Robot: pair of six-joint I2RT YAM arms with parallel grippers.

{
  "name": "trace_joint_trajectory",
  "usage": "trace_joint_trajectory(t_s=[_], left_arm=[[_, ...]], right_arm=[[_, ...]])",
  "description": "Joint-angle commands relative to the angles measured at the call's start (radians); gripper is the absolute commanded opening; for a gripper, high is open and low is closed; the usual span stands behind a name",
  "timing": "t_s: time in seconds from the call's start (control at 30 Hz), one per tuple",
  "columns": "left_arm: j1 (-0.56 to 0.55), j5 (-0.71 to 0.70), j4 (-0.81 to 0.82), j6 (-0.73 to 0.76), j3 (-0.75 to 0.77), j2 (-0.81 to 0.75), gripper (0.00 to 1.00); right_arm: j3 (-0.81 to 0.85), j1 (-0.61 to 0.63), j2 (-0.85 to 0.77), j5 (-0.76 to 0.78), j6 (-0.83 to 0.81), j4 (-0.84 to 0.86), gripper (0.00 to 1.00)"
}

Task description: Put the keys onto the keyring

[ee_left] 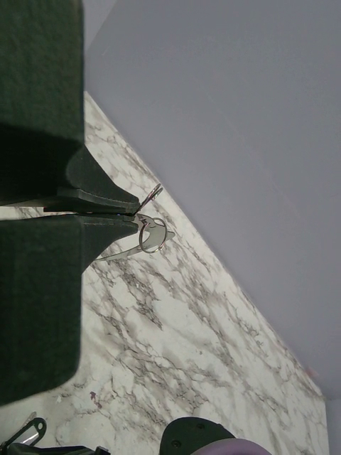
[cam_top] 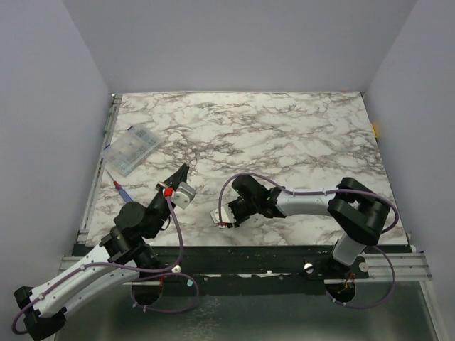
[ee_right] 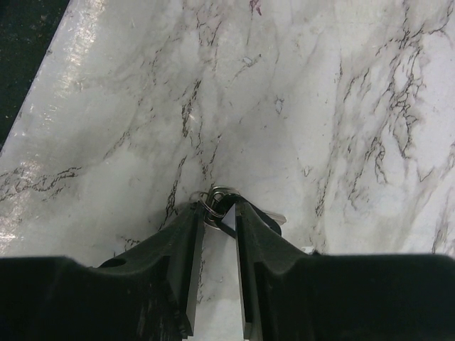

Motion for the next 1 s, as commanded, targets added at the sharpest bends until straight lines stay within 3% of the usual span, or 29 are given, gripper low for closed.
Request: trace_joint_trajectory(t_s=[0.0,0.4,0.63,0.83,0.97], left_arm=[[0.005,0.026,0.046,-0.014,-0.010,-0.018,0.00],[0.004,0.027,0.046,-0.017,-0.010,-0.027,0.00],[0.005,0.032,0.047,-0.019,-0.011,-0.028,0.00],[0.006,0.036,0.047,-0.022,-0.011,-0.027,0.00],[0.005,0.055,0.046,-0.025,-0.013,-0.027,0.00]], right_arm=[[0.008,0.013,0.053,0.035,-0.008,-0.044,0.32],[0.024,0.022,0.075,0.032,-0.006,-0.061,0.25],[0.014,0.027,0.085,0.044,-0.020,-0.050,0.04],[-0.048,0.029,0.044,0.094,0.020,0.111,0.01],[-0.095,0.029,-0.023,0.104,0.164,0.235,0.01]])
